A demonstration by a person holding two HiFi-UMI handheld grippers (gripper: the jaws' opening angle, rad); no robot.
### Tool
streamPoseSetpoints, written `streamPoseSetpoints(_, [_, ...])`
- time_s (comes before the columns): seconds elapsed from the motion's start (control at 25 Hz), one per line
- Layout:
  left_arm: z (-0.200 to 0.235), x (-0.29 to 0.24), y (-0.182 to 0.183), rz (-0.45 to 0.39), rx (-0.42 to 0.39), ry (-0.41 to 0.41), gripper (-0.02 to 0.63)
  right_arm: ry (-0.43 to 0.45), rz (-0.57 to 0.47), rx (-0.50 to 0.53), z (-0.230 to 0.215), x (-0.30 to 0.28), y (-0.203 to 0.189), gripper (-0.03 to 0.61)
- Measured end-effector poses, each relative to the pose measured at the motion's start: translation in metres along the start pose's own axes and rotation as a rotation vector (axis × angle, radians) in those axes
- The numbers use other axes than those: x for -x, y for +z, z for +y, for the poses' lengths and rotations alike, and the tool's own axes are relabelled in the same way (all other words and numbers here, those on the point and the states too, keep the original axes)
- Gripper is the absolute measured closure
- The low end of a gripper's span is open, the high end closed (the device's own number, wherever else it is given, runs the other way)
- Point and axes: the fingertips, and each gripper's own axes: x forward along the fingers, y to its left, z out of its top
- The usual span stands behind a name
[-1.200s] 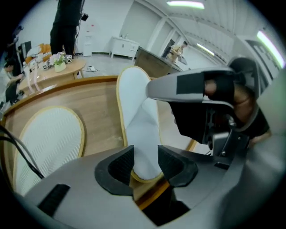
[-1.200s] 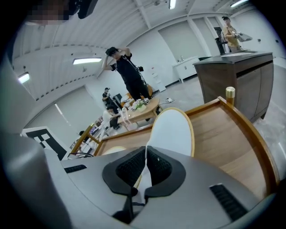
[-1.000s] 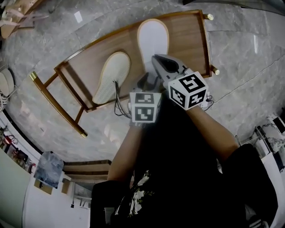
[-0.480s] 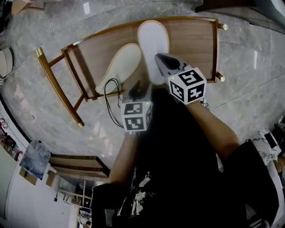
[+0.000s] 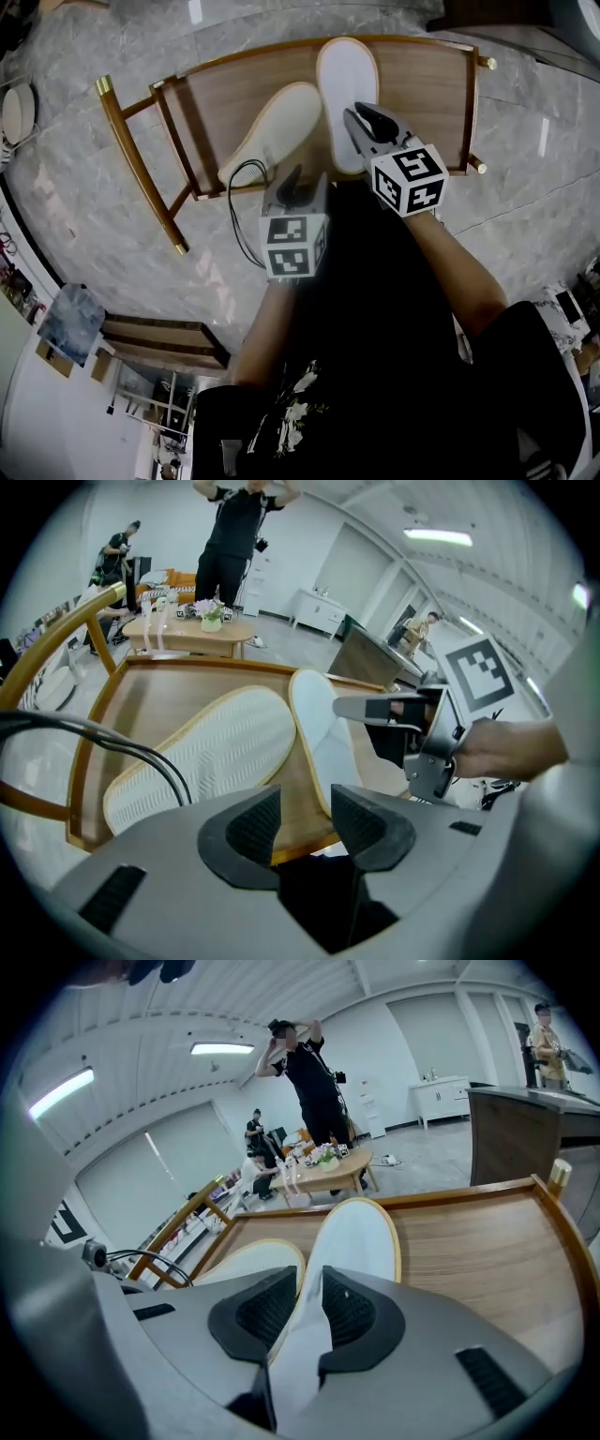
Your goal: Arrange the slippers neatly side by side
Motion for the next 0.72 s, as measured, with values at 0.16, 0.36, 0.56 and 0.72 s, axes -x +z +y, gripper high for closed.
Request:
streamPoseSetpoints(0.16, [0.015,0.019,0.012,-0.047,-0.042,0.043,0.448,-0.021,-0.043,-0.017,-0.001,0.005,0.008,0.472])
streamPoseSetpoints(0.36, [0.055,0.047,0.02,-0.078,-0.013,0.096,0.445,-0.045,-0.084,0.092,0.011,0.018,0.023,0.472])
streamPoseSetpoints(0.56, [0.113,0.074,0.034,-0.097,-0.126,0.212,0.43,-0.022,-0.123,0.127,0.036,0.027,0.03,0.476])
streamPoseSetpoints(0.72, [0.132,0.077,0.045,-0.093,-0.17,0.158,0.422,0.042,-0.109,0.136,0.07,0.019,0.02,0.486])
